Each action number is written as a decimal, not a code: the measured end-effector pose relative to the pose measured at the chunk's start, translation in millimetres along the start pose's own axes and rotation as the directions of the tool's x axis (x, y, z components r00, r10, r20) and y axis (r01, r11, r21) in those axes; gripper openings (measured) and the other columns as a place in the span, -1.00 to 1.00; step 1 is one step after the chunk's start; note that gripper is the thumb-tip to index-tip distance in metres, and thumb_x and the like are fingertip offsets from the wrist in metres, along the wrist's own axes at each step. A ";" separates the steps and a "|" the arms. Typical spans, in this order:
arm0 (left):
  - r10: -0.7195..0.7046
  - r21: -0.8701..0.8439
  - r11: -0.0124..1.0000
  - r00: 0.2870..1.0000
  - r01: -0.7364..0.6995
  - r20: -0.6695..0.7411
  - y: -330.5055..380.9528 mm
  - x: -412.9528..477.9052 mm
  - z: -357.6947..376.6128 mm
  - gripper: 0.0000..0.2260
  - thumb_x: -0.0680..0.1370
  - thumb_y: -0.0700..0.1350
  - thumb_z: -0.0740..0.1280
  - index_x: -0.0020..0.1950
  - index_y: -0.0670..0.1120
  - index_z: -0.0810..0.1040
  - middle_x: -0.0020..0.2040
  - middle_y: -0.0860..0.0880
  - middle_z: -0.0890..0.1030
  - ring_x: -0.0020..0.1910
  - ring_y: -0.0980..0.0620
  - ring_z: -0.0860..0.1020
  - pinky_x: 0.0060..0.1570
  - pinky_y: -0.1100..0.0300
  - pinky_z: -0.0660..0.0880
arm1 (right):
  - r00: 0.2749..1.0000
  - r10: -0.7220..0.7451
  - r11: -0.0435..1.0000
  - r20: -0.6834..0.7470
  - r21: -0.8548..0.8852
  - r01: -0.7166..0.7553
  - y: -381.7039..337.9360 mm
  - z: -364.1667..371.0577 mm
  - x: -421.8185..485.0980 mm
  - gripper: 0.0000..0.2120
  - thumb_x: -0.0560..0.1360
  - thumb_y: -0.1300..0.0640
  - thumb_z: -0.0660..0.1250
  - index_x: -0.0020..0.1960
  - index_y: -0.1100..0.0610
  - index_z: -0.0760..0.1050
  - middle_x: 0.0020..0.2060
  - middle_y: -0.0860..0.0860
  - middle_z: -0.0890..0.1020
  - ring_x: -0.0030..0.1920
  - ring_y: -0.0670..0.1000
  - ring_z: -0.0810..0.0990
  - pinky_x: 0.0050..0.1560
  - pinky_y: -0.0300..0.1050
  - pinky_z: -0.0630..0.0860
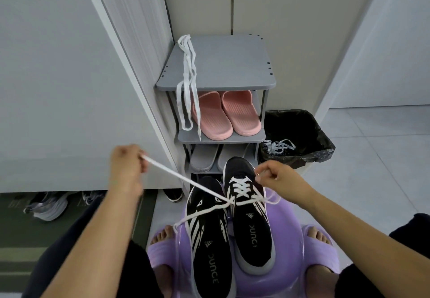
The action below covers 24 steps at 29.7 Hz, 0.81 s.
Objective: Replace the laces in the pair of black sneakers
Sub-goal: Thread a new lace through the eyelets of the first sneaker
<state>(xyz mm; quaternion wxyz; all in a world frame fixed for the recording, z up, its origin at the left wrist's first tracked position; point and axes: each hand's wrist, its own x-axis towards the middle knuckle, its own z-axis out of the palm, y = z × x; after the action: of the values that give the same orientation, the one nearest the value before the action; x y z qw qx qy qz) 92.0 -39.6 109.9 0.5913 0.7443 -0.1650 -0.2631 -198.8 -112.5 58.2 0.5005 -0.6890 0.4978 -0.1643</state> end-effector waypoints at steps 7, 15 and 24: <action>0.377 0.556 0.389 0.677 -0.735 0.632 -32.2 -43.0 21.8 -0.91 0.52 -0.16 0.31 -0.03 -0.09 0.59 -0.07 -0.05 0.57 -0.04 -0.04 0.52 0.05 0.02 0.44 | 0.991 0.130 0.991 -0.008 0.025 -0.130 9.2 3.6 -0.5 -0.91 0.50 0.23 0.29 -0.10 0.05 0.48 -0.23 0.02 0.60 -0.13 0.03 0.55 0.01 -0.11 0.46; 0.142 0.427 0.133 0.443 -0.894 0.885 -63.1 -86.9 59.7 -0.82 0.58 0.02 0.19 0.10 0.00 0.50 0.08 0.08 0.53 0.13 0.07 0.41 0.14 0.19 0.18 | 0.958 0.034 0.962 0.286 -0.268 0.046 3.3 -1.6 -5.8 -0.81 0.45 0.23 0.34 0.05 0.07 0.52 -0.07 -0.10 0.55 -0.07 -0.11 0.51 -0.07 -0.34 0.42; 0.153 0.548 0.034 0.546 -0.836 0.824 -18.6 -59.7 27.9 -0.85 0.51 -0.12 0.23 -0.21 0.04 0.29 -0.30 0.10 0.42 -0.22 0.09 0.43 0.14 0.22 0.23 | 0.891 -0.365 0.428 0.270 -0.801 0.418 11.1 7.6 -5.8 -0.81 0.17 0.02 0.52 -0.28 -0.06 0.55 -0.33 -0.12 0.55 -0.24 -0.07 0.54 -0.16 -0.19 0.32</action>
<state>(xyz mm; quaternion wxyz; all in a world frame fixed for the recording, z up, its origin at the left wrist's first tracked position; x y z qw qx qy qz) 26.2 -23.9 99.1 0.0044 0.6956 -0.7149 -0.0713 -201.7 -103.6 46.9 0.0662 -0.9430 0.3262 0.0040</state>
